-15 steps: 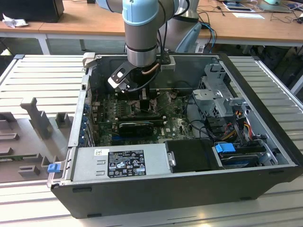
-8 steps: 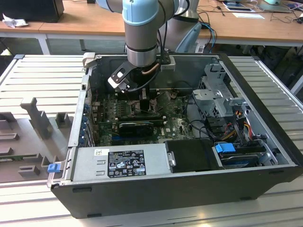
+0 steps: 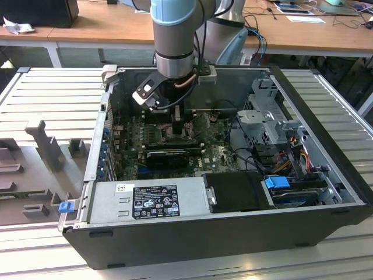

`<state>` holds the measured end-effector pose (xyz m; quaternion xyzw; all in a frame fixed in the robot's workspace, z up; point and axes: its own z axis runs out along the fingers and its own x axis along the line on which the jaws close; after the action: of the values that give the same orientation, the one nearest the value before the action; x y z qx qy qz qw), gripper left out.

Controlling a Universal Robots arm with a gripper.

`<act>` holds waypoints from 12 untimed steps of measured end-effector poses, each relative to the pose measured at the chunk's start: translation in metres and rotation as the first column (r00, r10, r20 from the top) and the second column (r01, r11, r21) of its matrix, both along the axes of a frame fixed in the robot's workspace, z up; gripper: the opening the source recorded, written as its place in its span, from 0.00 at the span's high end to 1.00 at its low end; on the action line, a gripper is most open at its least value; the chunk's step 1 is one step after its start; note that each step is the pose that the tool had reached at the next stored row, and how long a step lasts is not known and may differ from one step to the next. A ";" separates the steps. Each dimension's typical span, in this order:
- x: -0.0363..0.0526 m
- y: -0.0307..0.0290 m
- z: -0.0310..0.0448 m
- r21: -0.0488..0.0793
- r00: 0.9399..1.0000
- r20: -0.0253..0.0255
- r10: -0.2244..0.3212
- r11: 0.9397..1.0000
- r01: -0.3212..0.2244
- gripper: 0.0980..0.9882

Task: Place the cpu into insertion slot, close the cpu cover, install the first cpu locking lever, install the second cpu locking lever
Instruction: 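Place the cpu into insertion slot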

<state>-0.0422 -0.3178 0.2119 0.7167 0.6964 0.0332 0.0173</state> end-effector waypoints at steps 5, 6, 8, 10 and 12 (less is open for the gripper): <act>0.0000 0.0000 0.0042 0.000 1.000 0.000 0.000 1.000 0.000 0.99; 0.0000 0.0000 0.0048 0.000 1.000 0.000 0.000 1.000 0.000 0.99; 0.0000 0.0000 0.0055 0.000 1.000 0.000 0.000 1.000 0.000 0.99; 0.0000 0.0000 0.0065 0.000 1.000 -0.001 0.000 1.000 0.000 0.99; 0.0000 0.0000 0.0071 0.000 1.000 0.000 0.000 1.000 0.000 0.99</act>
<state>-0.0422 -0.3178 0.2191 0.7167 0.6964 0.0330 0.0171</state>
